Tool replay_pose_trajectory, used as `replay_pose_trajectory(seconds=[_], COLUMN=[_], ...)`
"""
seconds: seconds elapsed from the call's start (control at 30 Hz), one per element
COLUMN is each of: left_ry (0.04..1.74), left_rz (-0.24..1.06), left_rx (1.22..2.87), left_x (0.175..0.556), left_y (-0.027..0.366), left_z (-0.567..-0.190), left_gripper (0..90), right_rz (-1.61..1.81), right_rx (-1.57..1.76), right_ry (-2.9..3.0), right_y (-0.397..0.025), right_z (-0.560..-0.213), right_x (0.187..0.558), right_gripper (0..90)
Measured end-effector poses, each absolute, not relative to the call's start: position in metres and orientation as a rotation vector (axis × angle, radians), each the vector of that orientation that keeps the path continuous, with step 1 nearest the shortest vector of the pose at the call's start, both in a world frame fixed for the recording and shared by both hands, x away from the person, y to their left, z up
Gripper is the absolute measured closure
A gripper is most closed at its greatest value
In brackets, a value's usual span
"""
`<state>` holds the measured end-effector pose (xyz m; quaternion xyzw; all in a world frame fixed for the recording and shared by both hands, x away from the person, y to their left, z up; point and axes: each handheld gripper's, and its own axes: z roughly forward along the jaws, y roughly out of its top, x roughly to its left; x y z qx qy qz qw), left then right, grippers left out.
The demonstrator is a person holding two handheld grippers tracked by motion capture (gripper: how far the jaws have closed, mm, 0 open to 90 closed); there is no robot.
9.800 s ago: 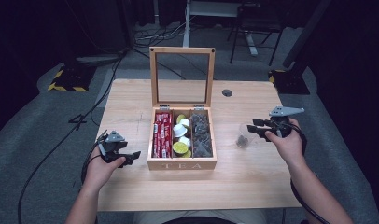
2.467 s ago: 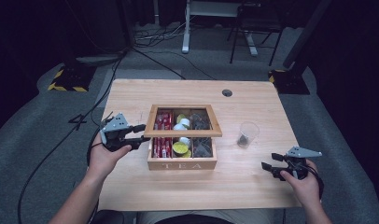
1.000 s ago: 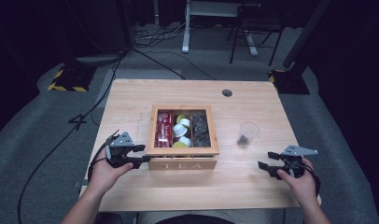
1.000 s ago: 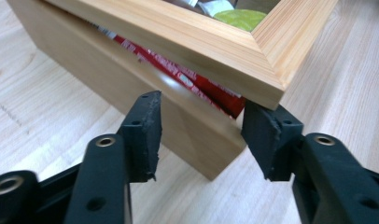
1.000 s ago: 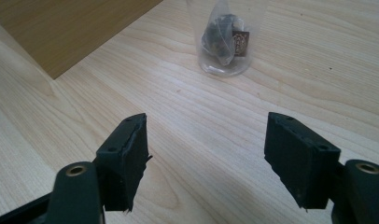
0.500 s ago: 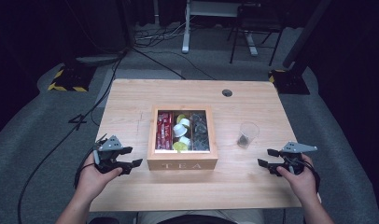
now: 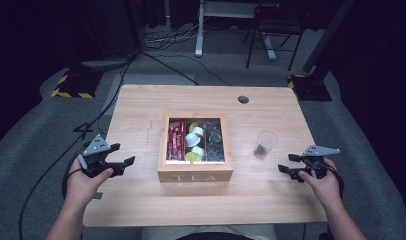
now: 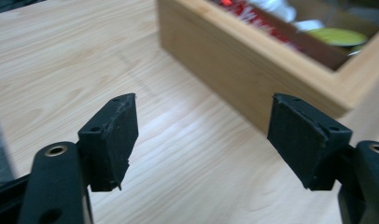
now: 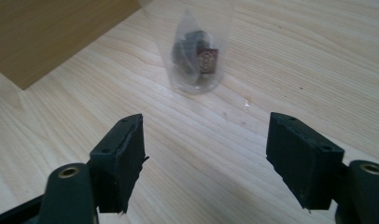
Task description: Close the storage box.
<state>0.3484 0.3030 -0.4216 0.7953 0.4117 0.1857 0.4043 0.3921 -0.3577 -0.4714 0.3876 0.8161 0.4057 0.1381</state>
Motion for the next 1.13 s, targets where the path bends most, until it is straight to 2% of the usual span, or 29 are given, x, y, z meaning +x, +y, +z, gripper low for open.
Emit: replay_pose_trajectory(seconds=[0.4,0.7,0.8,1.13], left_ry=[1.217,1.221,1.215,1.236], left_rz=[0.437,0.414,0.428,0.447], left_rx=[2.124,2.170,2.151,2.130], left_x=[0.373,0.379,0.380,0.379], left_y=[0.319,0.306,0.303,0.301], left_z=[-0.469,-0.498,-0.500,-0.502], left_gripper=[21.4,17.5,14.9,13.6], right_rz=[1.057,1.010,1.014,1.012], right_rx=[1.176,1.154,1.146,1.152], right_ry=[2.381,2.351,2.325,2.320], right_y=[-0.381,-0.388,-0.387,-0.386], right_z=[-0.490,-0.500,-0.503,-0.504], right_x=[0.408,0.412,0.412,0.412], right_gripper=[20.3,18.3,14.5,14.1])
